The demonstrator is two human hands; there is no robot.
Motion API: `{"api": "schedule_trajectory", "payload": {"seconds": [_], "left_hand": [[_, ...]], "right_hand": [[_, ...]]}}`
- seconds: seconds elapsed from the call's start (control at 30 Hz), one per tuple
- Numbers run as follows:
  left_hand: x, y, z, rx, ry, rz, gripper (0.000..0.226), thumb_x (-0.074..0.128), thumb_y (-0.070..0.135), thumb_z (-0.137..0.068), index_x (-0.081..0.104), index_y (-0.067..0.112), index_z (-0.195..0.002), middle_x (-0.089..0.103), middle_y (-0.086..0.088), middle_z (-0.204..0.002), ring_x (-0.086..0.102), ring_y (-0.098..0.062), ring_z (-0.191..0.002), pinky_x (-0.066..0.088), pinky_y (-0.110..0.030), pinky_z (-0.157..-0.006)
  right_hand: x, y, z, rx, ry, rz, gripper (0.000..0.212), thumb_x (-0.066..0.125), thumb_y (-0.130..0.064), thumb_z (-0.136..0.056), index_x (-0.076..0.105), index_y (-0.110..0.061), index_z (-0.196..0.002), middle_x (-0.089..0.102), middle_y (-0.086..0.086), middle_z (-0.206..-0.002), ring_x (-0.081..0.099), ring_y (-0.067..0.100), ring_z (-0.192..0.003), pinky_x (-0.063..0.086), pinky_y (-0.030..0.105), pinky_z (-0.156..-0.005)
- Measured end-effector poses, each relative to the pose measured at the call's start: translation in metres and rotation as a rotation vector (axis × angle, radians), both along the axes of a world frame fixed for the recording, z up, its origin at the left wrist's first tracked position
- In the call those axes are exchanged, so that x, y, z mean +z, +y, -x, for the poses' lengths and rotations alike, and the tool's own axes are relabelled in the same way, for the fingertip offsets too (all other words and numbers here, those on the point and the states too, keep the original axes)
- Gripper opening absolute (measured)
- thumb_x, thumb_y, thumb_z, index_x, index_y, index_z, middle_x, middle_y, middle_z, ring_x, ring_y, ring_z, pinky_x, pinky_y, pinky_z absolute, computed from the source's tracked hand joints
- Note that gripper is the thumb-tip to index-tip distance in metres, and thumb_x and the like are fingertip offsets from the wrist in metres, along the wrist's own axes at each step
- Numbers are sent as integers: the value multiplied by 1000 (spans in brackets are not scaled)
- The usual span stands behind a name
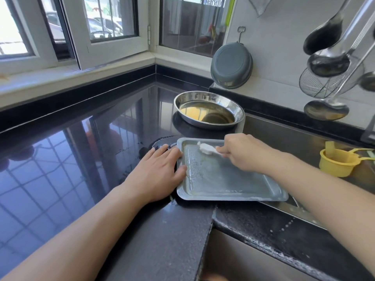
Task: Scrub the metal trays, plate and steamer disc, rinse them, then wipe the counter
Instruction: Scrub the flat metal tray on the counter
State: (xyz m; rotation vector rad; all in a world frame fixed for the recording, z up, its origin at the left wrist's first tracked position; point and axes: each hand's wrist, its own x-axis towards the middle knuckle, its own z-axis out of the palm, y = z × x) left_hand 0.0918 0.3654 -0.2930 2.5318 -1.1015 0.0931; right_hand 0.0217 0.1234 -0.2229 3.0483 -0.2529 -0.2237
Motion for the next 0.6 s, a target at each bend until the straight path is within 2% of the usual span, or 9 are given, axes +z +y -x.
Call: {"api": "schedule_trajectory", "payload": {"seconds": [0.13,0.23,0.3,0.4,0.47,0.6], "left_hand": [[0,0,0,8,-32,24,32,36,44,-104,49,23,-124,51,11,-115,42,-12,-122,23,-31,-112],[-2,0,0,15,-40,21,35,35,45,-104,49,24,-127,53,12,-121,42,-12,-126,20,-28,-109],[-2,0,-1,21,-42,17,36,35,46,-104,49,24,-129,54,11,-126,41,-12,-128,20,-29,-108],[-2,0,-2,22,-44,16,34,36,46,-104,49,25,-127,54,12,-123,42,-11,-127,22,-29,-108],[-2,0,-1,29,-37,20,35,36,45,-104,49,25,-128,55,13,-124,41,-11,-129,19,-28,-109],[-2,0,-1,34,-45,8,37,36,47,-103,49,26,-131,55,13,-125,41,-10,-129,21,-28,-110]], "right_hand": [[3,4,-3,38,24,-10,22,48,-34,-103,67,-24,-100,57,-5,-90,60,24,-83,54,43,-76],[10,0,0,-26,-34,29,26,49,-34,-105,61,-23,-85,58,0,-90,62,27,-83,51,40,-72],[7,9,3,35,-13,24,25,46,-34,-105,65,-21,-96,56,-2,-92,59,24,-82,53,41,-74],[0,27,10,212,61,-7,29,43,-30,-108,70,-28,-118,52,-5,-94,53,21,-86,46,35,-75],[6,22,7,181,41,13,30,44,-30,-107,69,-30,-123,53,-5,-93,55,21,-85,46,36,-74],[14,3,1,-13,-8,47,19,52,-27,-103,67,-22,-92,58,-1,-91,63,27,-85,54,41,-75]]}}
